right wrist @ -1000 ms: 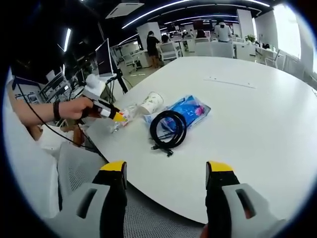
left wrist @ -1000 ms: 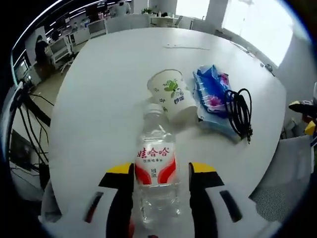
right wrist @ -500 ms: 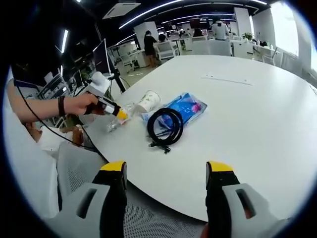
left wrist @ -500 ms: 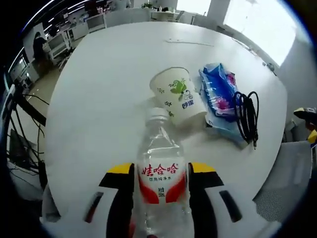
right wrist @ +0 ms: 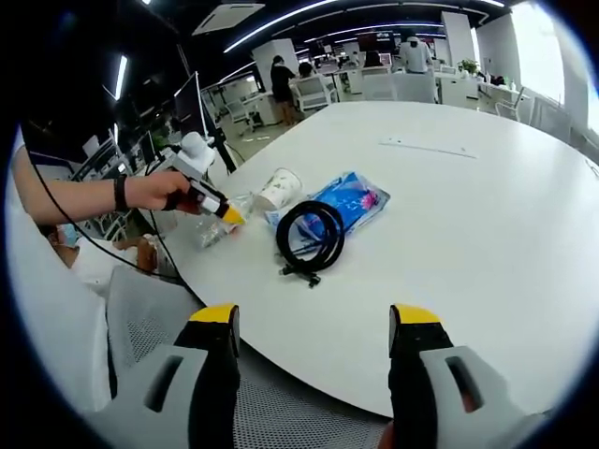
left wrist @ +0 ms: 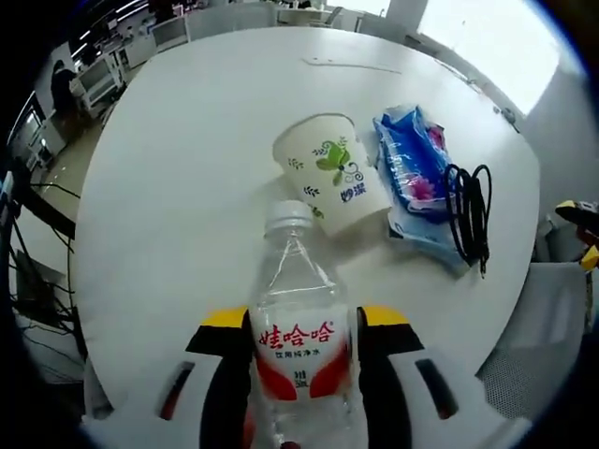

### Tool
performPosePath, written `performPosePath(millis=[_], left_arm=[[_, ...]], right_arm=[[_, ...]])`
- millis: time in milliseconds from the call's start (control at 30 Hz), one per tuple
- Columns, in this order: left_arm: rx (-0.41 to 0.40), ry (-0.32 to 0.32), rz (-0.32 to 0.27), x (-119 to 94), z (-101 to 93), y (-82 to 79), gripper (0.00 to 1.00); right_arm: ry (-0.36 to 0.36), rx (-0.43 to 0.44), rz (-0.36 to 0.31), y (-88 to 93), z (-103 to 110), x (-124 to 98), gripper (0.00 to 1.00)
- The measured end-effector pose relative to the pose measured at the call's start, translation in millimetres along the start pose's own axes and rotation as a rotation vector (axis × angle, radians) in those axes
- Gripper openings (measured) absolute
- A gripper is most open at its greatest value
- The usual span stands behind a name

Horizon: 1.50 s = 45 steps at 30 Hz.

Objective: Arrange the tabletop items into an orderly group along one side of the table until the central work area is clear of visible clutter.

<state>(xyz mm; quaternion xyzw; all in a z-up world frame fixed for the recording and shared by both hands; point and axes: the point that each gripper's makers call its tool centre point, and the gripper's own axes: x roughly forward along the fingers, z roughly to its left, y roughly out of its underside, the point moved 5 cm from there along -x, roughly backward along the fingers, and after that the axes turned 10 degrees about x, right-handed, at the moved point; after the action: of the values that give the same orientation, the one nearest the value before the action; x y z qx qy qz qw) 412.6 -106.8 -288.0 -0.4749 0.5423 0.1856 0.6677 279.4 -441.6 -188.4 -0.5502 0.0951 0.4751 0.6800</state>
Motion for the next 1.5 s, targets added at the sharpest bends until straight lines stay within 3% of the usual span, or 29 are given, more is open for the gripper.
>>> performPosePath(millis=[567,1033,1500], left_arm=[[-0.034,-0.022,-0.034,-9,4.0,6.9,0.39],[-0.047,-0.05,-0.093,-30,4.2,9.3,0.37],[-0.067,-0.086,-0.159,-54,7.8,2.0,0.37]], right_arm=[[-0.005,0.001,-0.003,0.5,1,2,0.63],[-0.017,-0.004,-0.007,-0.5,4,4,0.63],[-0.032,-0.019,-0.023,-8.6,6,7,0.62]])
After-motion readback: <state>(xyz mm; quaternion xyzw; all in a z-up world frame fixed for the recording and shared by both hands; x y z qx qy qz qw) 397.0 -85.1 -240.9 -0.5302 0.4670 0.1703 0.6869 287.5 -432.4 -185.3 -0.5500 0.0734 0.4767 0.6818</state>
